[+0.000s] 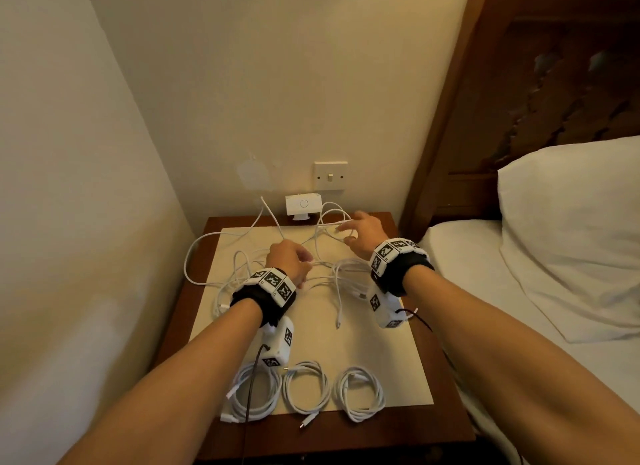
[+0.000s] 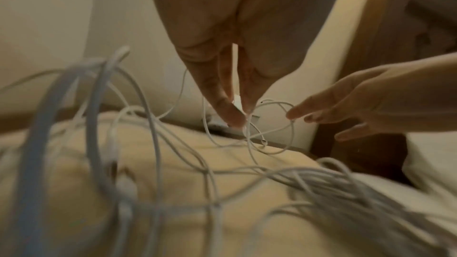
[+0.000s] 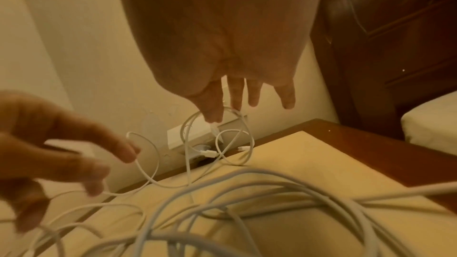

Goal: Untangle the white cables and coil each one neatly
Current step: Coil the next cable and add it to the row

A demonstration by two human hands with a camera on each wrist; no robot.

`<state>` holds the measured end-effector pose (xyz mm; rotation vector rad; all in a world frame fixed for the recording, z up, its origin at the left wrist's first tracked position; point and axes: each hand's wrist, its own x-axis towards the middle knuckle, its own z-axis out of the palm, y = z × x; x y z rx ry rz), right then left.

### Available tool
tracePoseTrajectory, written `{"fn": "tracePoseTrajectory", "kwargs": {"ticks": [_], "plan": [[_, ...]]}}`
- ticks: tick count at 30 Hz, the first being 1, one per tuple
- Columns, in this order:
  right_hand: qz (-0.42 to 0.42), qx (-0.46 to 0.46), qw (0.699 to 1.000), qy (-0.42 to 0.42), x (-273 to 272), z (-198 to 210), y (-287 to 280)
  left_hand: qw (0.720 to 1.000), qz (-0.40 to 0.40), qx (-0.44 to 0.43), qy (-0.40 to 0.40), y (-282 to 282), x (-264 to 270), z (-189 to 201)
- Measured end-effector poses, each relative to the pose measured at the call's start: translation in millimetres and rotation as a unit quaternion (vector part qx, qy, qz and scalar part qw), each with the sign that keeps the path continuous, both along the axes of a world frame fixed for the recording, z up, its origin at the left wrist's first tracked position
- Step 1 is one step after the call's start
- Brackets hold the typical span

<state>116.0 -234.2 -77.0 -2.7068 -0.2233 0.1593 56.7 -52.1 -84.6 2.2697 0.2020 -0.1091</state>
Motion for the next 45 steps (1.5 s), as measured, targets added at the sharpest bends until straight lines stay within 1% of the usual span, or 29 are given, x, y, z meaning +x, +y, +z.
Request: {"fn": "tracePoseTrajectory", "kwargs": {"ticks": [1,2,3,5,7,8,10,11,12,14,15,17,19,20,22,25,28,30,33,35,36,38,39,41,43,45], "plan": [[0.007,0.009,1.0,0.003,4.0,-3.8,1.7,0.998,-0.003,0.056,-0.028,4.0,8.4,4.3],[0.005,0.029,1.0,-0.007,4.8,-3.4,2.5,0.989,-0.026,0.133,-0.051,7.6,16.5,9.6],[-0.006,0.059,0.998,-0.03,6.0,-1.7,1.9,0.972,-0.065,0.218,-0.058,10.0,25.8,13.8],[-0.045,0.129,0.985,-0.101,4.7,4.8,-2.7,0.922,-0.158,0.354,-0.022,13.0,40.9,18.9],[-0.071,0.192,0.967,-0.151,1.4,13.6,-10.4,0.879,-0.206,0.43,0.023,19.5,52.2,19.3],[-0.076,0.217,0.96,-0.159,0.1,17.2,-15.4,0.859,-0.221,0.46,0.035,23.4,56.0,18.7],[-0.081,0.255,0.949,-0.169,-3.8,24.5,-26.0,0.835,-0.24,0.492,0.054,28.2,62.7,20.3],[-0.084,0.272,0.942,-0.177,-5.2,27.7,-31.2,0.835,-0.237,0.492,0.057,27.4,63.6,26.7],[-0.089,0.285,0.937,-0.183,-7.1,32.3,-35.4,0.845,-0.23,0.48,0.056,25.5,65.0,35.5],[-0.114,0.301,0.93,-0.177,-8.5,38.7,-42.3,0.887,-0.199,0.416,0.028,23.5,69.2,57.8],[-0.128,0.304,0.929,-0.17,-9.0,41.5,-44.6,0.906,-0.183,0.382,0.005,23.9,70.2,71.7],[-0.151,0.284,0.933,-0.159,-10.0,48.8,-48.1,0.933,-0.16,0.318,-0.053,29.5,69.0,102.7],[-0.161,0.253,0.943,-0.145,-15.5,62.3,-50.1,0.947,-0.136,0.269,-0.108,37.5,62.1,140.4],[-0.162,0.239,0.948,-0.135,-19.0,71.7,-49.6,0.949,-0.123,0.254,-0.143,41.0,57.5,162.2],[-0.154,0.226,0.952,-0.14,-29.2,97.8,-44.6,0.943,-0.104,0.238,-0.211,46.6,47.9,206.3],[-0.11,0.245,0.934,-0.234,-45.3,150.6,-28.0,0.922,-0.105,0.227,-0.297,51.6,29.8,266.5],[-0.043,0.223,0.921,-0.317,-68.1,206.7,-5.5,0.893,-0.142,0.209,-0.371,47.1,-1.8,313.8],[0.001,0.218,0.918,-0.331,-88.8,238.9,11.9,0.877,-0.189,0.224,-0.381,41.3,-27.4,336.3],[0.066,0.224,0.915,-0.33,-116.2,275.5,33.8,0.852,-0.258,0.235,-0.391,36.8,-64.9,364.7],[0.092,0.208,0.921,-0.316,-127.6,291.0,41.2,0.832,-0.273,0.242,-0.418,37.4,-85.1,383.5],[0.097,0.215,0.927,-0.292,-133.9,297.5,42.6,0.822,-0.27,0.246,-0.437,39.4,-93.2,393.3],[0.106,0.276,0.928,-0.227,-144.1,305.7,41.4,0.805,-0.251,0.246,-0.478,46.4,-105.9,413.7],[0.106,0.304,0.925,-0.203,-147.9,307.4,39.2,0.798,-0.239,0.243,-0.497,50.7,-110.9,423.0],[0.106,0.347,0.913,-0.189,-157.1,309.7,33.9,0.784,-0.226,0.241,-0.525,57.5,-118.3,436.7],[0.087,0.358,0.905,-0.212,-162.9,312.7,26.8,0.781,-0.223,0.237,-0.533,59.8,-122.0,438.4],[0.066,0.367,0.899,-0.228,-169.7,320.0,17.7,0.789,-0.215,0.234,-0.525,60.0,-122.2,428.2]]}}
